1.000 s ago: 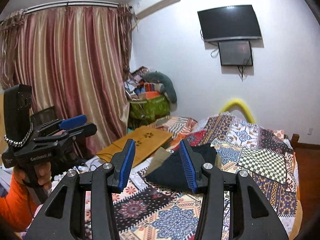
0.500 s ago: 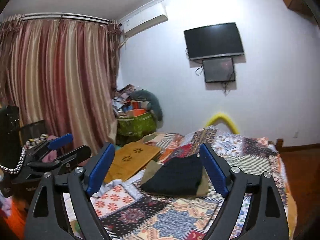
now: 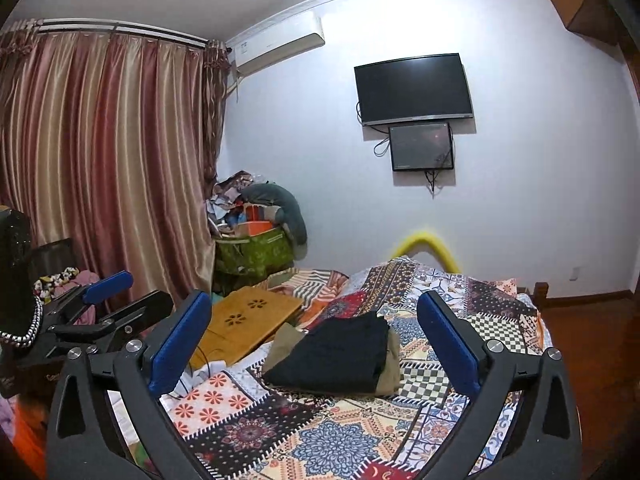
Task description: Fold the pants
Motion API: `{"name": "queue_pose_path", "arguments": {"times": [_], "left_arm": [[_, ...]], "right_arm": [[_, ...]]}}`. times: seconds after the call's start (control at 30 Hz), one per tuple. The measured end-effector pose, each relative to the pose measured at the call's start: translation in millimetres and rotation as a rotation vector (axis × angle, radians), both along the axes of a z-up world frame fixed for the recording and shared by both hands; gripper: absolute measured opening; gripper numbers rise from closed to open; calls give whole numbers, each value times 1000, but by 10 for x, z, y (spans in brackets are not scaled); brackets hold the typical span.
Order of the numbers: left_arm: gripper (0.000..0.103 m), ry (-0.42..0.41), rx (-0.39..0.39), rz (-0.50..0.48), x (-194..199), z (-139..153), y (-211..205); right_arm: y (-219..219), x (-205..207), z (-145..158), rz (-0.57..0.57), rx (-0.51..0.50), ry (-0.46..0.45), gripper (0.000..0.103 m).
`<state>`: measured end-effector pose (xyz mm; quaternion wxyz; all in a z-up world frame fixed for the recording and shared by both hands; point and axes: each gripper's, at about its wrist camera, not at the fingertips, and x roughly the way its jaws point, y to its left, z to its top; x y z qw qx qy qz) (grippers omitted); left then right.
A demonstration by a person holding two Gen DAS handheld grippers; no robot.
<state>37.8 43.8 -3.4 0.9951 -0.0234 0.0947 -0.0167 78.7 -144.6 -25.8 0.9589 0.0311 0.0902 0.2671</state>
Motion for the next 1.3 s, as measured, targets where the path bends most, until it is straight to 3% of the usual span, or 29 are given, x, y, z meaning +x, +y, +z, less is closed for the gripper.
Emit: {"name": "queue_pose_path", "arguments": {"times": [1.3], "left_arm": [[102,-10,-3,-18,26,-2,-60]], "right_arm": [[10,-39,13,6,-4,-5,102]]}}
